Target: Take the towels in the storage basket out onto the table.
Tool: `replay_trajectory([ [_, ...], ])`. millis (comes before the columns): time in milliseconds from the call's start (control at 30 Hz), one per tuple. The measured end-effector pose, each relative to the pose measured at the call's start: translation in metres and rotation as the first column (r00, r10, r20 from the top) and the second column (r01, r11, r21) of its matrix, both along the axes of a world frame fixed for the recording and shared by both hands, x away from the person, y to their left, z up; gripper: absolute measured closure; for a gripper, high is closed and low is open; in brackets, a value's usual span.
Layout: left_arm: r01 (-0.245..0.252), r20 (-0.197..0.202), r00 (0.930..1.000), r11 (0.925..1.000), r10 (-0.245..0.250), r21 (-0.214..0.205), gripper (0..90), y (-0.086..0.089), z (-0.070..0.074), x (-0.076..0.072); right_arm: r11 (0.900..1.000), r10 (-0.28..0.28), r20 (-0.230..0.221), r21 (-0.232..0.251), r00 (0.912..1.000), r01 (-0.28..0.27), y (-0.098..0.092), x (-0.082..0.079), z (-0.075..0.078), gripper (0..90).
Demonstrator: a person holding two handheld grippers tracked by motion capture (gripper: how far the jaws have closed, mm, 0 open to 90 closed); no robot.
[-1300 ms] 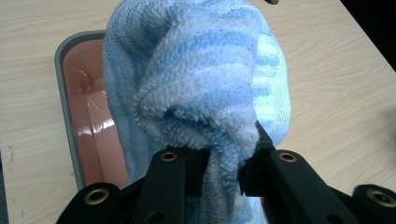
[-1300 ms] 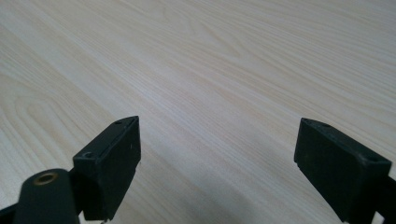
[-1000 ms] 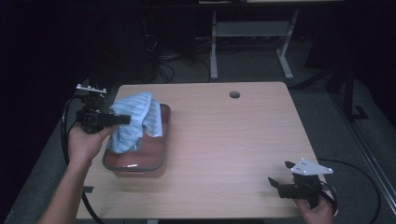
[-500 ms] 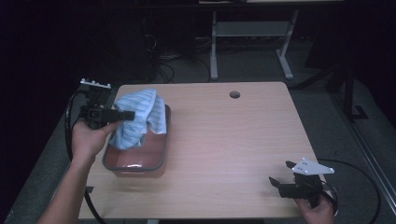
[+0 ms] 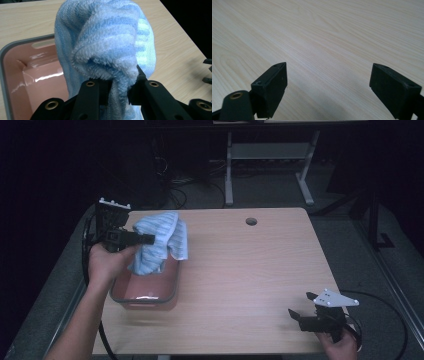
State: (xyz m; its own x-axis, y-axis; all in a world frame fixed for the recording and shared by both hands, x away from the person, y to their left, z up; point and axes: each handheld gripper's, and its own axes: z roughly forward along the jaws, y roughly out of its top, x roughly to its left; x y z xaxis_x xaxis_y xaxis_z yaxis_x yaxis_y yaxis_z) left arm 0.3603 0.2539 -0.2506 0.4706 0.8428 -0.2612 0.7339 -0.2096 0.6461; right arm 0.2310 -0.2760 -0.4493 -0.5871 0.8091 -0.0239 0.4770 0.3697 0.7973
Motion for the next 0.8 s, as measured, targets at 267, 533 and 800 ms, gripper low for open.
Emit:
replay_trajectory([
  [267,0.023,-0.003,0.9997,0.9997,-0.023,-0.003,74.2,-0.017,0.001,0.007,1.0,0.003,0.001,-0.003,1.0,-0.003,0.001,0.0,0.0,14.2],
  [533,0.043,-0.008,0.9991,0.9991,-0.043,-0.002,74.2,-0.031,-0.001,0.012,1.0,0.004,0.002,0.001,1.0,-0.004,0.0,0.001,0.0,14.2],
  [800,0.059,-0.012,0.9982,0.9983,-0.059,-0.004,74.2,-0.044,-0.001,0.017,0.9999,0.011,0.0,0.0,0.9999,-0.011,0.002,0.001,0.0,14.2],
])
